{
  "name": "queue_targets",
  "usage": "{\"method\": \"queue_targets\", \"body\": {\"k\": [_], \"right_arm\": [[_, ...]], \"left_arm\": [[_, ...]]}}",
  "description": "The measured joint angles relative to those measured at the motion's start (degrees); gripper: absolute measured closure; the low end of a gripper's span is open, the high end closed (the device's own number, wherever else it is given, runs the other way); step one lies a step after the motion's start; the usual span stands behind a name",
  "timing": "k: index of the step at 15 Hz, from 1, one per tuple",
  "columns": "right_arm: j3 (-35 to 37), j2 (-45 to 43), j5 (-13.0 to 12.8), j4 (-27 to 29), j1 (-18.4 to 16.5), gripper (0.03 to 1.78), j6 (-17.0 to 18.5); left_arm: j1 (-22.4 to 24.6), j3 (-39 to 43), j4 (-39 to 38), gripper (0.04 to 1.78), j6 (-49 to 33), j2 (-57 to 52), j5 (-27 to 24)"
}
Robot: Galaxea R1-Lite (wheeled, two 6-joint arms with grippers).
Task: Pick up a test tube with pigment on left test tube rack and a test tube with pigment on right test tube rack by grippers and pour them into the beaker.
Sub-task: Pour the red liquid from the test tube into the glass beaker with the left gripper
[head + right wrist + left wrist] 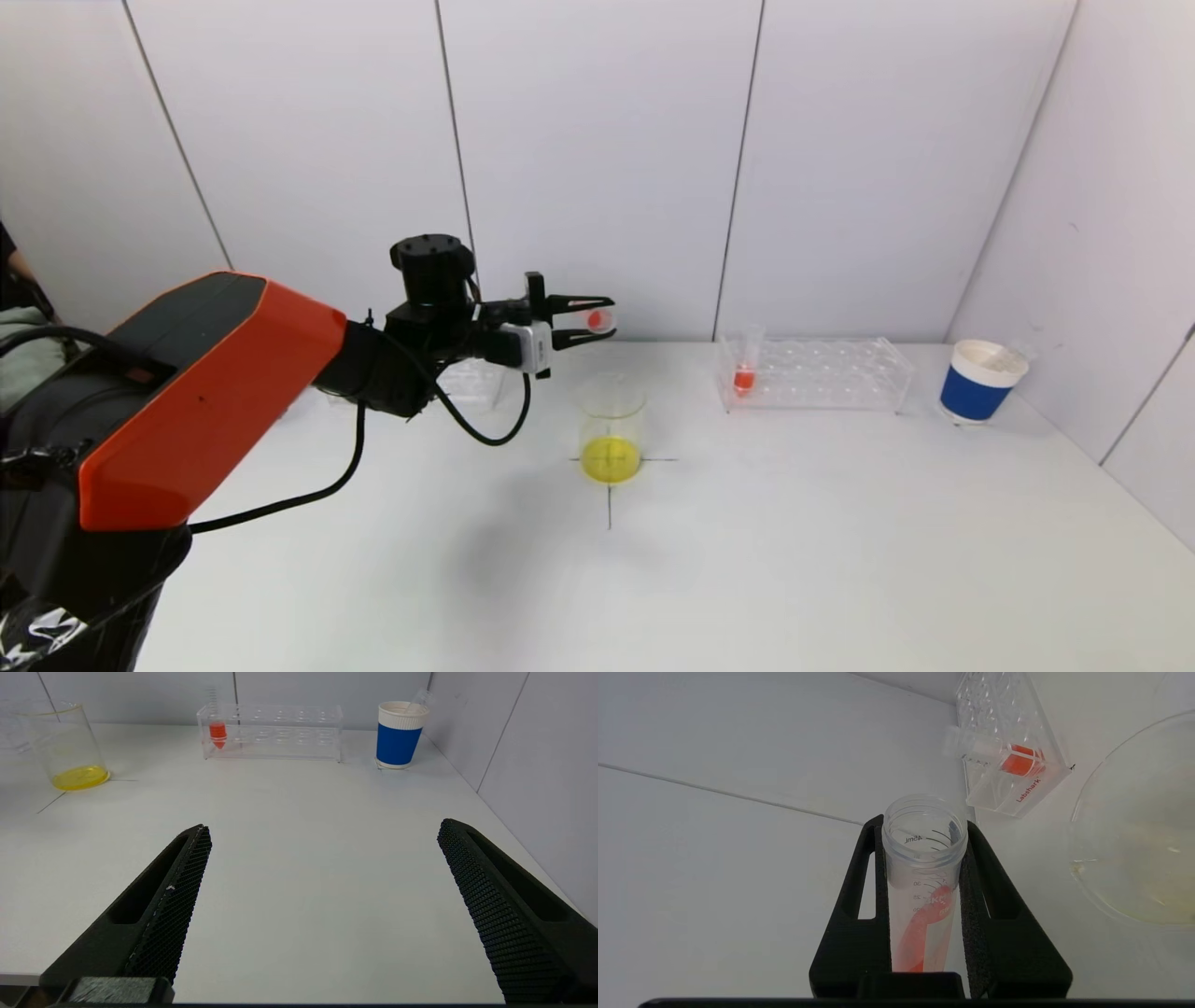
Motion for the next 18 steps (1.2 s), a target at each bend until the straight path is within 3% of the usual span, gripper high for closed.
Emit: {"method": "queue_targets", "body": {"k": [18], "right_arm": [[0.0,0.0,0.0,-0.02,0.0,0.05,0.0]], "left_arm": [[-0.74,0.41,-0.12,1.38,13.67,3.01,0.35]]}}
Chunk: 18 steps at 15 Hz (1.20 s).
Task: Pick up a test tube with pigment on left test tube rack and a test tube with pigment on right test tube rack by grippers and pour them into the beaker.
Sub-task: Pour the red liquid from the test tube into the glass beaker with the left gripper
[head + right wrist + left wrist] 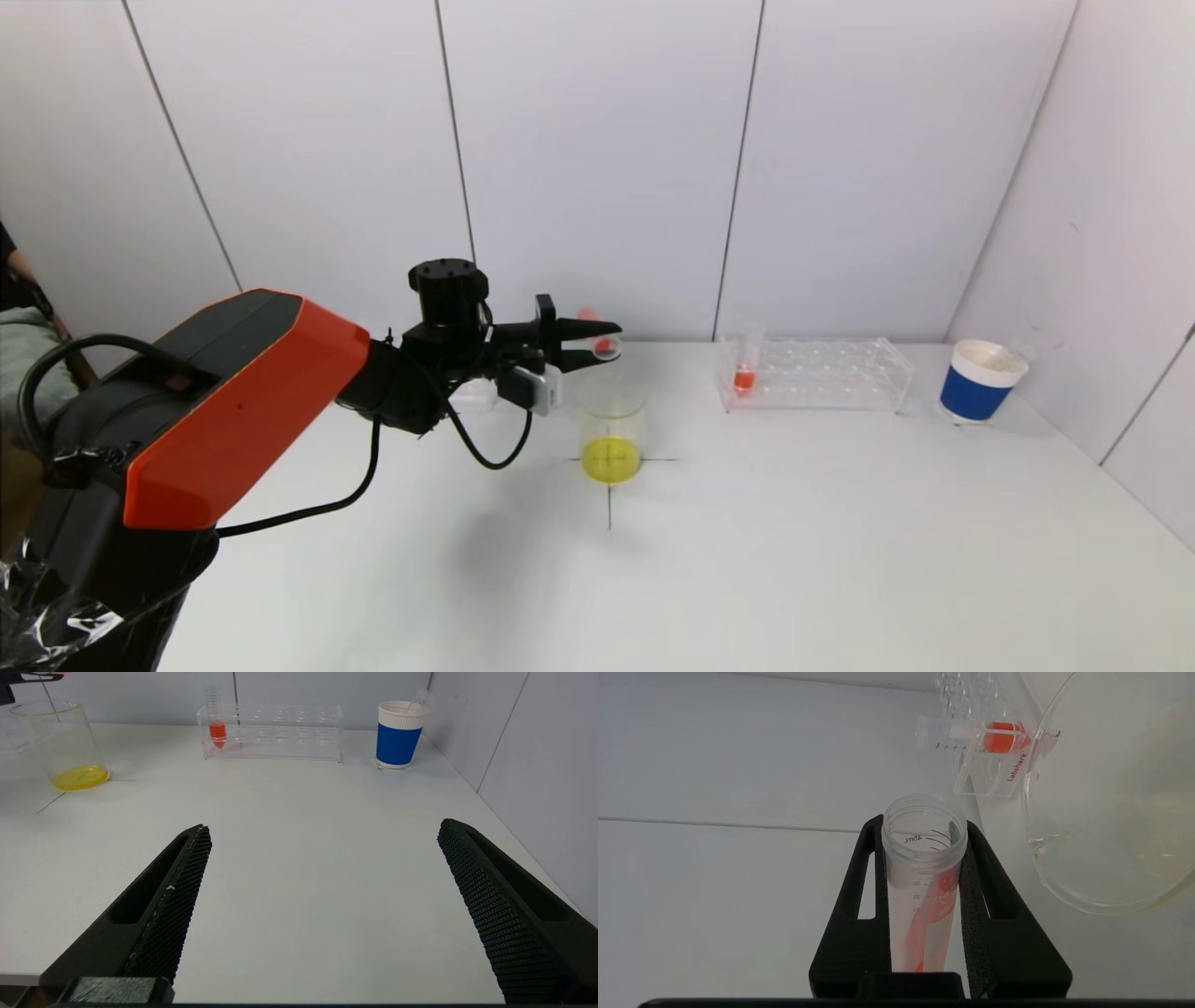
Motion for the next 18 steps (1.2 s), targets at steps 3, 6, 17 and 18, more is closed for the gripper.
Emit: {"method": "queue_targets", "body": {"k": [3,6,17,18], "right_arm": [[0.0,0.0,0.0,0.02,0.0,0.05,0.0],[0.0,0.0,0.0,0.02,0.0,0.05,0.0],[0.0,0.0,-0.01,0.02,0.0,0.05,0.0],[0.0,0.0,0.0,0.0,0.0,0.05,0.01]], "left_arm": [[0.0,-0.02,0.01,1.38,1.91,0.11,0.12],[0.0,-0.11,0.0,1.38,3.28,0.11,0.26],[0.07,-0.3,0.06,1.38,7.12,0.22,0.94],[0.07,-0.33,0.09,1.38,7.31,0.27,1.02]]}}
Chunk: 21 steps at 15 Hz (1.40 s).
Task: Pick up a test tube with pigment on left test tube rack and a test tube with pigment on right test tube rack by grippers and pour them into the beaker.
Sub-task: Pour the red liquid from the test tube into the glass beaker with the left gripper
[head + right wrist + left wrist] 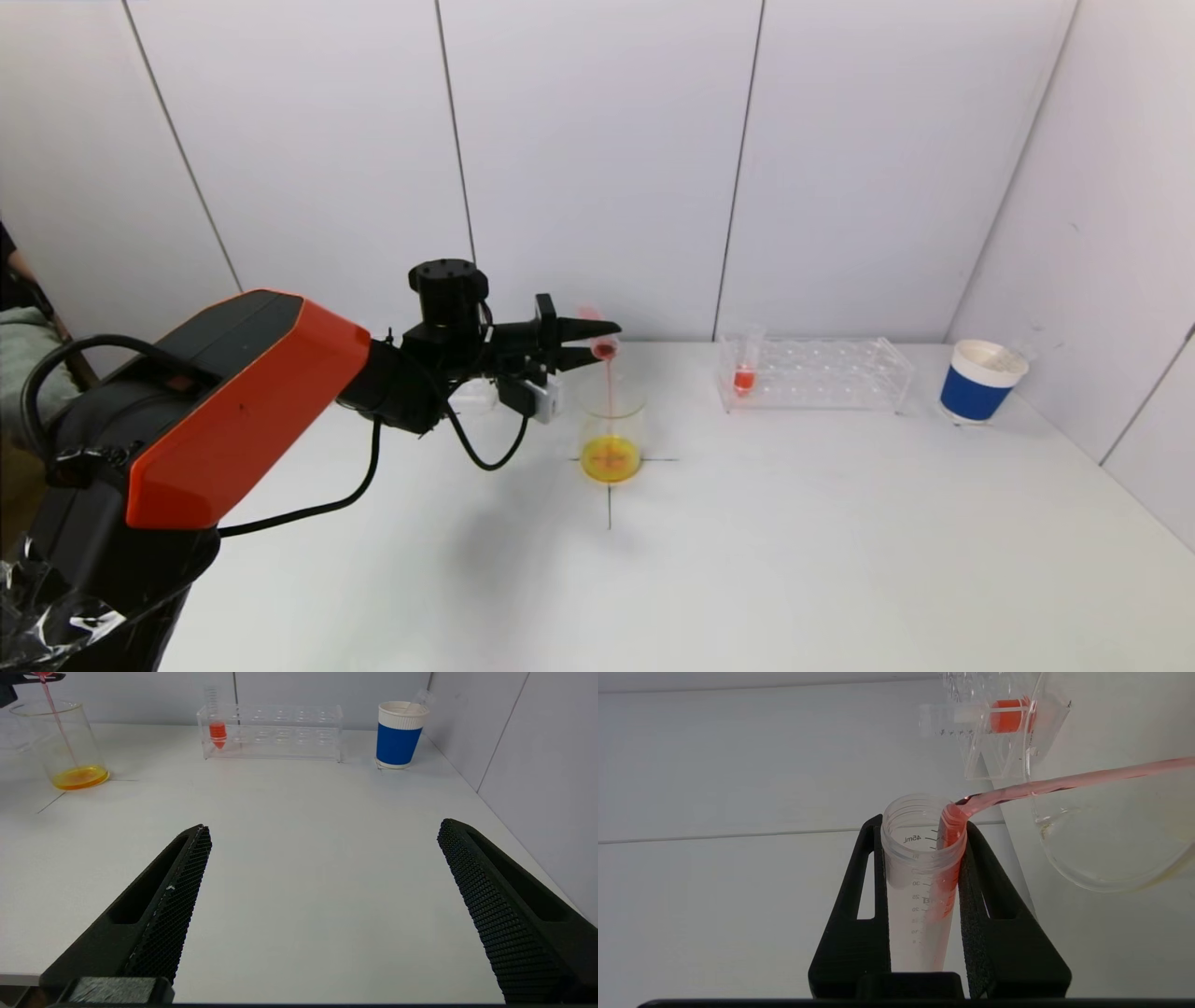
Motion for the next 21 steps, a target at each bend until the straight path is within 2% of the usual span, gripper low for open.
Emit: {"method": "queue_targets", "body": {"k": [21], "right_arm": [[0.0,0.0,0.0,0.0,0.0,0.05,-0.01]], "left_arm": [[-0.07,-0.69,0.26,1.38,10.64,-0.68,0.48]]}}
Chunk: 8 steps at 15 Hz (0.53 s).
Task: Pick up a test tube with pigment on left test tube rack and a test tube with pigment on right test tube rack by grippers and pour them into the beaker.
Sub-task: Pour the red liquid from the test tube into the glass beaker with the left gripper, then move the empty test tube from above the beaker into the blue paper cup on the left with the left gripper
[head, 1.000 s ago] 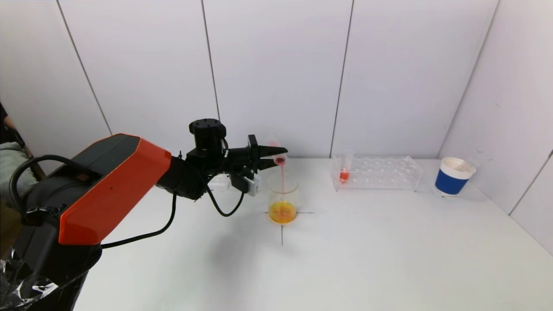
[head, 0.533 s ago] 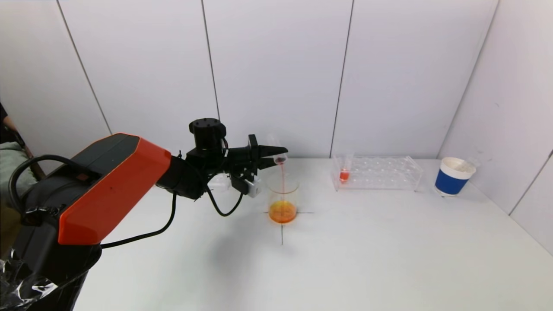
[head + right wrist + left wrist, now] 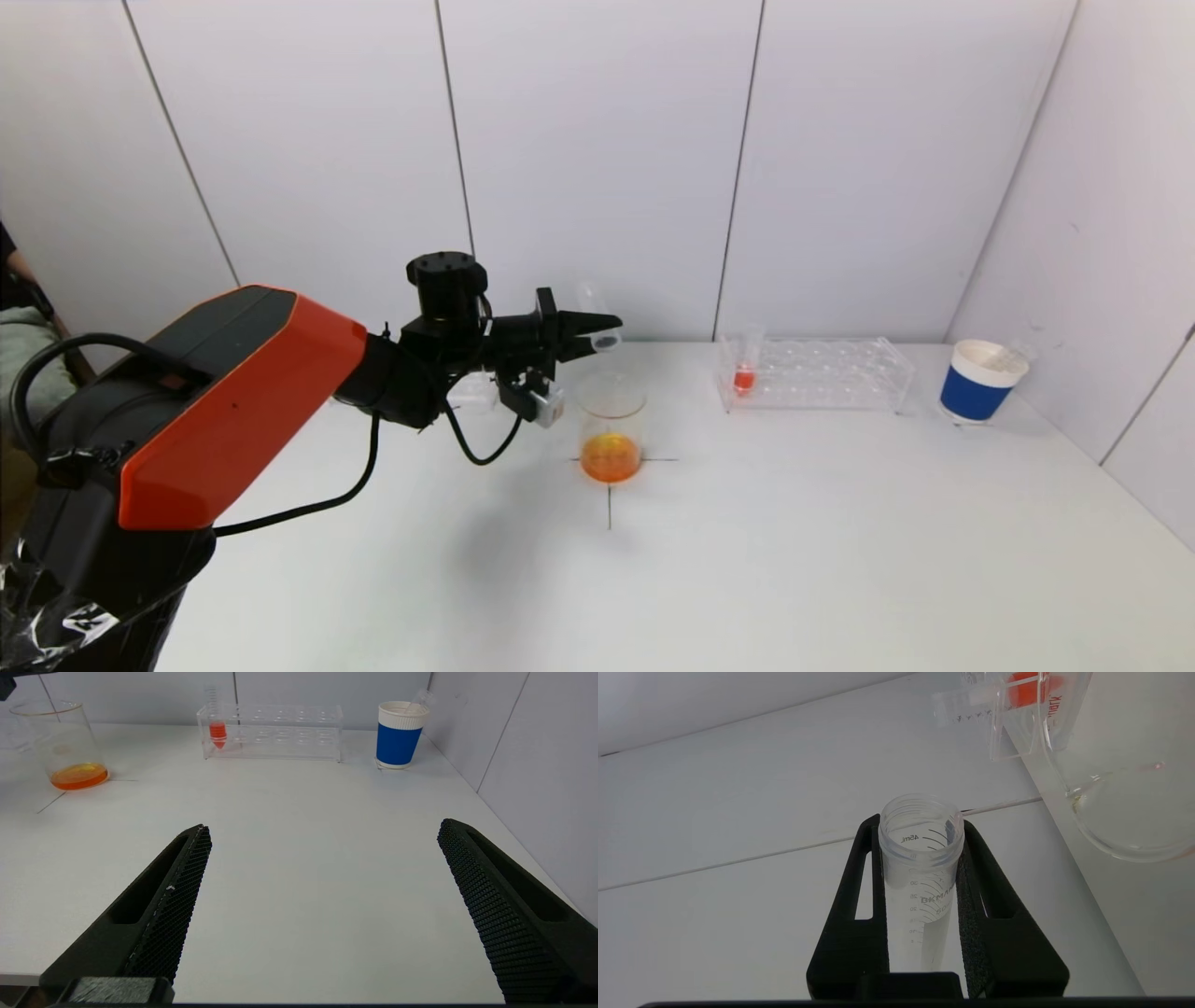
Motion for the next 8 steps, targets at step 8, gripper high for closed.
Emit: {"method": "queue_targets", "body": {"k": [8], "right_arm": [[0.0,0.0,0.0,0.0,0.0,0.05,0.0]], "left_arm": [[0.0,0.04,-0.04,1.38,0.85,-0.09,0.51]]}}
